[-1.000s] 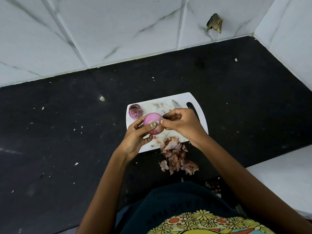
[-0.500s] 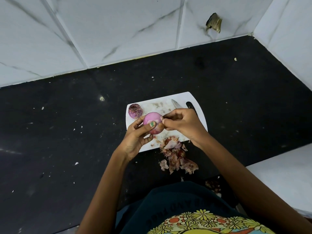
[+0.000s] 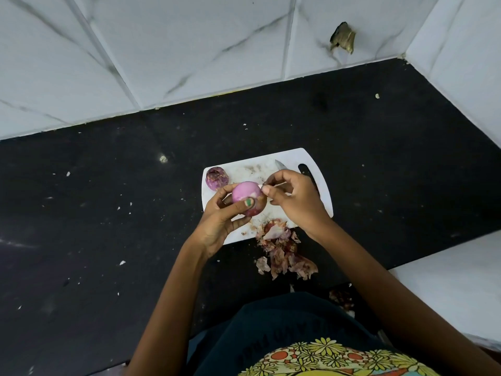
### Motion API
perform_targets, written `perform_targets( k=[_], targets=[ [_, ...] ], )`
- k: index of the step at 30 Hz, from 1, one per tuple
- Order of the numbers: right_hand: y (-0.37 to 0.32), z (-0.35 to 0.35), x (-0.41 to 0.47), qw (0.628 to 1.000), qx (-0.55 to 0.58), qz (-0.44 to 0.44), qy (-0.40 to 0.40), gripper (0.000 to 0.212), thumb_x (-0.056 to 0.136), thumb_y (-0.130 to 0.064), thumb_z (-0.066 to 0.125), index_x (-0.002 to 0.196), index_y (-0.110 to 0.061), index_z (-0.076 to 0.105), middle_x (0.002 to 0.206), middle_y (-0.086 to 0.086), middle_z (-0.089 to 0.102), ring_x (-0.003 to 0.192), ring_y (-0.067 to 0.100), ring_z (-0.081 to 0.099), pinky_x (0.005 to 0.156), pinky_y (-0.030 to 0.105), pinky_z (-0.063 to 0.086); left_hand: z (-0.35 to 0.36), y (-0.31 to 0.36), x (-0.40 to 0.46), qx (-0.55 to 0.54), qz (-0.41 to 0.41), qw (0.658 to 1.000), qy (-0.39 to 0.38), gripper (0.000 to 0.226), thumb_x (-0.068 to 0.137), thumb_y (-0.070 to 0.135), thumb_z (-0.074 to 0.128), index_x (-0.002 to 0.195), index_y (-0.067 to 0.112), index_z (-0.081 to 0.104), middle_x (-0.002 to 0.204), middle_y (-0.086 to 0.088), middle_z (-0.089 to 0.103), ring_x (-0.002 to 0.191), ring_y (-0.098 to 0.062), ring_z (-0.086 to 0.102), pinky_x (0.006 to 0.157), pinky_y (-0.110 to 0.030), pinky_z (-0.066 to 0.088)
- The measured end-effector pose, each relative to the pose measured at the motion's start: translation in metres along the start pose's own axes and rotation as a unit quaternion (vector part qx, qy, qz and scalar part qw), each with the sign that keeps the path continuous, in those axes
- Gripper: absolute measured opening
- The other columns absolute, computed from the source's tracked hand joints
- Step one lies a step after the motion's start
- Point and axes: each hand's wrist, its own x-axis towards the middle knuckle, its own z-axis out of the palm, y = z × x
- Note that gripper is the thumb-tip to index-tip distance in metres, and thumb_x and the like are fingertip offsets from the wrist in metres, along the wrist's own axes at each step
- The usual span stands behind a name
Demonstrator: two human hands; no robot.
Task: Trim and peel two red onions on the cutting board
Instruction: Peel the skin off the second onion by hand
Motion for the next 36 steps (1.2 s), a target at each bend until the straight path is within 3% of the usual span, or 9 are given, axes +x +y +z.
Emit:
perform_targets(
  k=[2,5,10,13,16,20,24,29,36],
  targets=[
    [0.000,-0.001,0.003,0.999,0.035,0.034,0.018,0.003,0.092,-0.011,0.058,0.094,-0.010,0.060,0.090,0.002,0.065,0.084,0.017,0.067,0.068,0.024,0.058,-0.001,0.000,-0.001,-0.010,-0.006,1.000,-0.012,0.052,0.063,0.010,0.077,0.111,0.019,0.059,0.113,-0.007,0.058,0.094,-0.020,0.065,0.073,-0.028,0.058],
    [0.003,-0.003,0.008,0.994,0.067,0.081,0.036,0.007,0.094,-0.008,0.054,0.099,-0.004,0.058,0.090,0.008,0.066,0.073,0.014,0.068,0.062,0.021,0.058,-0.002,0.001,-0.003,-0.042,-0.019,0.998,-0.052,0.079,0.040,0.019,0.095,0.111,0.017,0.061,0.108,-0.006,0.063,0.090,-0.020,0.068,0.070,-0.029,0.058],
    [0.026,0.000,0.010,0.991,-0.026,0.122,0.043,0.004,0.091,-0.009,0.060,0.092,-0.006,0.059,0.086,0.008,0.067,0.068,0.017,0.069,0.070,0.034,0.059,0.001,0.003,-0.006,-0.091,-0.030,0.991,-0.092,0.091,0.033,0.023,0.098,0.114,0.013,0.059,0.102,-0.006,0.069,0.092,-0.022,0.070,0.073,-0.033,0.059],
    [0.036,0.000,0.006,0.989,-0.088,0.121,0.021,0.004,0.087,-0.007,0.066,0.088,-0.007,0.062,0.083,0.007,0.067,0.068,0.016,0.067,0.068,0.032,0.059,0.000,0.004,-0.006,-0.103,-0.031,0.989,-0.100,0.090,0.036,0.021,0.098,0.117,0.008,0.059,0.104,-0.008,0.070,0.096,-0.024,0.069,0.074,-0.033,0.059],
    [0.038,-0.002,0.002,0.987,-0.134,0.094,0.004,0.004,0.085,-0.006,0.067,0.086,-0.009,0.064,0.078,-0.001,0.065,0.070,0.011,0.063,0.063,0.016,0.051,0.000,0.005,-0.006,-0.105,-0.033,0.990,-0.090,0.081,0.047,0.015,0.094,0.118,0.004,0.059,0.106,-0.013,0.069,0.096,-0.026,0.069,0.075,-0.034,0.059],
    [0.037,-0.006,-0.001,0.974,-0.210,0.062,-0.061,0.014,0.092,-0.014,0.059,0.092,-0.004,0.069,0.081,-0.002,0.064,0.067,0.001,0.057,0.054,0.005,0.036,0.001,0.003,-0.005,-0.118,-0.037,0.991,-0.047,0.050,0.072,0.003,0.065,0.121,0.000,0.055,0.108,-0.016,0.065,0.092,-0.024,0.070,0.073,-0.033,0.059],
    [0.024,-0.010,0.000,0.982,-0.177,0.038,-0.058,0.012,0.089,-0.013,0.063,0.092,-0.006,0.071,0.086,-0.003,0.066,0.076,0.005,0.061,0.063,0.009,0.042,0.002,0.003,-0.005,-0.112,-0.034,0.993,-0.032,0.050,0.072,0.001,0.068,0.121,-0.001,0.055,0.107,-0.015,0.067,0.091,-0.023,0.071,0.074,-0.033,0.060],
    [-0.003,-0.015,-0.001,0.993,0.067,0.084,-0.048,0.016,0.084,-0.011,0.070,0.099,-0.015,0.069,0.096,0.004,0.070,0.087,0.015,0.069,0.073,0.026,0.058,0.003,0.003,-0.004,-0.093,-0.025,0.995,-0.014,0.048,0.070,0.002,0.065,0.117,0.000,0.057,0.111,-0.015,0.064,0.091,-0.021,0.071,0.077,-0.032,0.059],
    [-0.011,-0.009,-0.004,0.998,-0.013,0.039,-0.051,0.028,0.073,-0.021,0.080,0.099,-0.016,0.070,0.093,-0.003,0.072,0.086,0.010,0.069,0.080,0.029,0.058,0.005,0.006,-0.007,-0.065,-0.017,0.997,-0.025,0.038,0.067,0.001,0.066,0.105,0.004,0.064,0.096,-0.011,0.072,0.082,-0.022,0.073,0.070,-0.029,0.060]
  ],
)
